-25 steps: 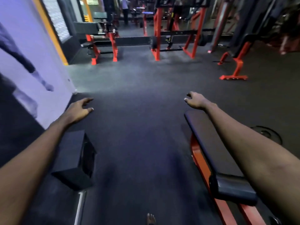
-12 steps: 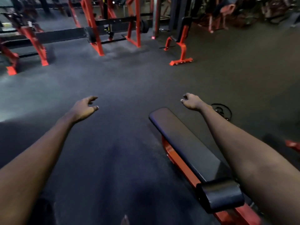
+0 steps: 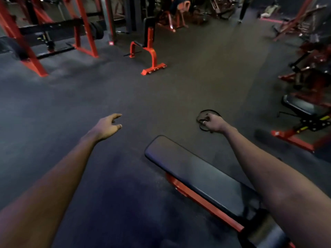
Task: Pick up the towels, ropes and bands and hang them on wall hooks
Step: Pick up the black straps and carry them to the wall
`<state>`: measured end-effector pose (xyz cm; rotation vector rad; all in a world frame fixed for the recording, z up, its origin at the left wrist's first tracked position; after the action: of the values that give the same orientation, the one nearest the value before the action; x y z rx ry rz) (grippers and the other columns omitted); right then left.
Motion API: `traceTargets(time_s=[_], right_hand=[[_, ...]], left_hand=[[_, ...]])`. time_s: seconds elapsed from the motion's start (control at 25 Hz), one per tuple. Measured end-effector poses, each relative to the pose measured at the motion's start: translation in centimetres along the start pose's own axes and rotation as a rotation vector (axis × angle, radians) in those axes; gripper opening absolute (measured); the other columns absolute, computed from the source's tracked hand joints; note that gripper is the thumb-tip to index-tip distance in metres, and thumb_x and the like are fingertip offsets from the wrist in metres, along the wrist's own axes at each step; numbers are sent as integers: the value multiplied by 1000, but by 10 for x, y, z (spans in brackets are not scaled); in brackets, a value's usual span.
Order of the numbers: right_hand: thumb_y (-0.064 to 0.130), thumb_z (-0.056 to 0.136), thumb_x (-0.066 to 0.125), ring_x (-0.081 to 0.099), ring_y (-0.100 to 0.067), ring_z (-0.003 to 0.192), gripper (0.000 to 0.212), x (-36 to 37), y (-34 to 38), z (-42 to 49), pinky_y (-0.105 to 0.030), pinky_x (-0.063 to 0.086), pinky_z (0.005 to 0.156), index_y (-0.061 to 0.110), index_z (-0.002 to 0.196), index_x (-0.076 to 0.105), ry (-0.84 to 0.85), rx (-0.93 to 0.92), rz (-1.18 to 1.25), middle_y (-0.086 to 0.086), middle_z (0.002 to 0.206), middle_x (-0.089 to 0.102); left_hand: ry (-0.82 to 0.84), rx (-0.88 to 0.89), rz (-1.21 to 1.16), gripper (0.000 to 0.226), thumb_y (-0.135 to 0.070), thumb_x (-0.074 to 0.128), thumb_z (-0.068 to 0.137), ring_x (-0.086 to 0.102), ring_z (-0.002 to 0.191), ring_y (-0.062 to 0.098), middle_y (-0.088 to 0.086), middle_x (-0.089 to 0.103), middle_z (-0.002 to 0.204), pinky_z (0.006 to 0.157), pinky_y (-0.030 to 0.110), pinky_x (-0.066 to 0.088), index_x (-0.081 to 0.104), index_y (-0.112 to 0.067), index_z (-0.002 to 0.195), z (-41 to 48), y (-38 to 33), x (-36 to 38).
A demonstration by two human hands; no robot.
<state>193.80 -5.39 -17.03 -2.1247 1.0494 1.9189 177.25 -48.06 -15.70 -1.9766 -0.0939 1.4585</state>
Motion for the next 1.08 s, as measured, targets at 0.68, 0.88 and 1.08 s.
traceTargets(time_s=[0.68,0.88,1.08], right_hand=[[24,94,54,56,-33,120,32,-2,-41,274,-34,44,97,8,122,60,-67,468,185,-17,130,60],[22,94,53,54,-34,124,36,-9,-42,366,-34,43,100,8,127,59,-141,569,242,-16,134,59],[30,97,52,52,-33,127,45,-7,-43,440,-36,43,102,8,135,51,-147,692,293,-15,140,54]], left_hand=[[318,317,97,57,-20,62,91,51,130,26,13,55,140,106,32,39,44,-19,145,457,-81,30],[386,430,83,58,-21,62,91,48,133,24,13,53,142,106,29,36,43,-20,146,604,-119,44],[516,550,107,58,-22,60,92,43,137,24,9,48,147,110,32,35,41,-20,147,724,-173,73]])
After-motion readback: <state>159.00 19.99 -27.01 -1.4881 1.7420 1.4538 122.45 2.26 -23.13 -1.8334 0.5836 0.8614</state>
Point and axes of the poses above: each hand's wrist, its own z-axis towards the middle knuckle, its own x-axis out of the palm, y = z × x, the point moved 9 cm from there along z, towards the middle knuckle
